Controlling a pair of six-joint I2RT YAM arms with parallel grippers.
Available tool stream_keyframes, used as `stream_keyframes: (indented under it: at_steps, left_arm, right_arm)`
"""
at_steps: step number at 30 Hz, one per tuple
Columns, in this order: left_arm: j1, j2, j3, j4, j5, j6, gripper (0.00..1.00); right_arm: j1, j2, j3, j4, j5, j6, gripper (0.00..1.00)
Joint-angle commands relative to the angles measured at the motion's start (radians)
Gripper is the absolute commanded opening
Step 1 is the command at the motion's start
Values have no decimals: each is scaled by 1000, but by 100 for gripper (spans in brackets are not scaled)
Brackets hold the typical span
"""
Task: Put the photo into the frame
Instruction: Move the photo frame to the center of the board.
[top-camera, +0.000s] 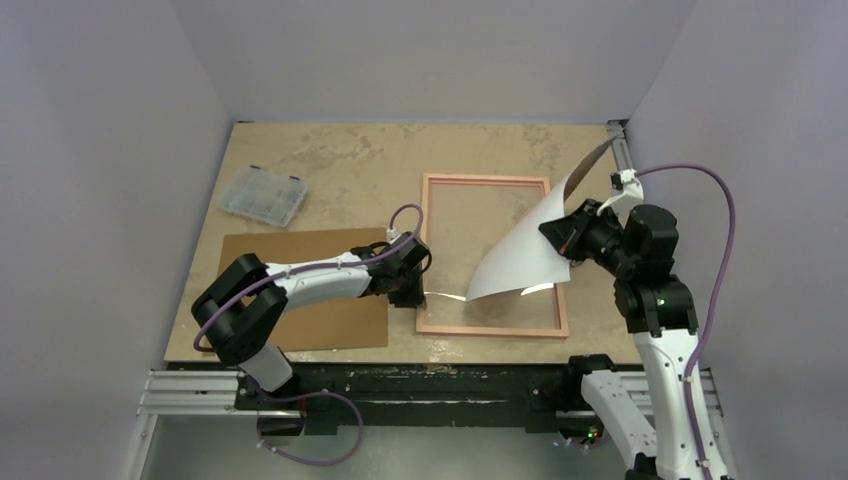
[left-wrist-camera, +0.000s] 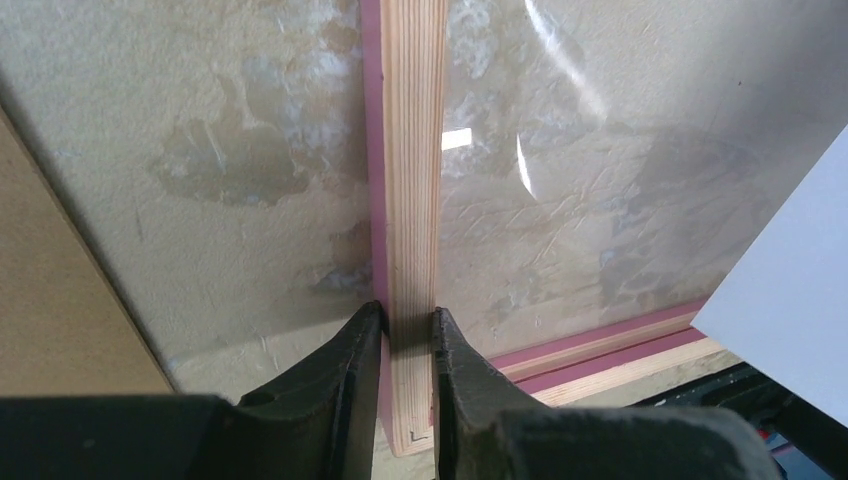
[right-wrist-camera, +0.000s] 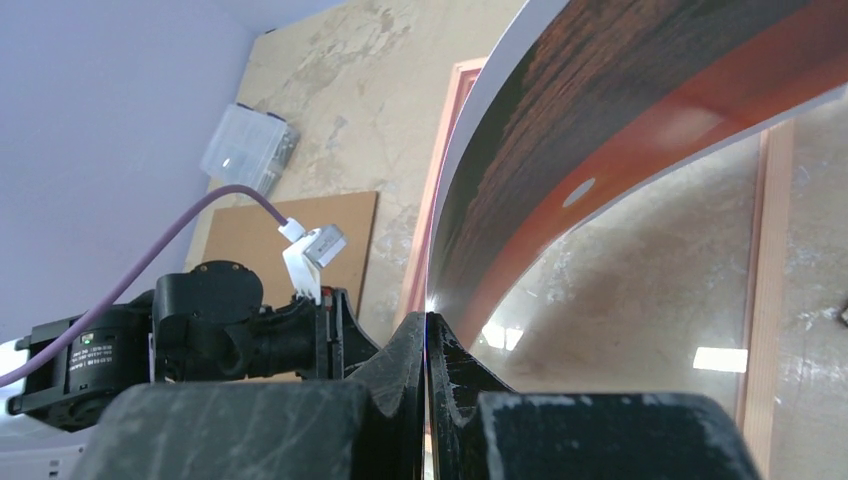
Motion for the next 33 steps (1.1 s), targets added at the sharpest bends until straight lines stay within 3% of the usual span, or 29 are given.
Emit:
stream_keyframes:
  at_steps: [1,10,12,16,18,20,30,33]
  left_arm:
    - [-33,-58,-52,-4,40,-55,0]
    - [-66,-108,-92,6,42,-86,0]
    - [-70,-117,-94,8,53,-83,14]
    - [-70,-189,-110,21,61,-84,54]
    - [-69,-241,-114,24,68,-73,68]
    - [-69,-287,-110,20,70,-59,75]
    - [-59,-430,-83,-120,-29,-14,79]
    - [-47,-445,-93,-167,-69,-18,79]
  right_arm:
    - [-3,6,-9,82,-82,-8,0]
    - [-2,43,-20,142,-193,-22,0]
    - [-3,51,-27,167,-221,-23,0]
    - [-3,89,-10,228,-286,-16,0]
    - [-3,117,17,258,-315,1,0]
    - [-3,153,46,312,-361,31,0]
    - [-2,190,139,640,-573,228,0]
    - [-2,167,113,654,-608,224,0]
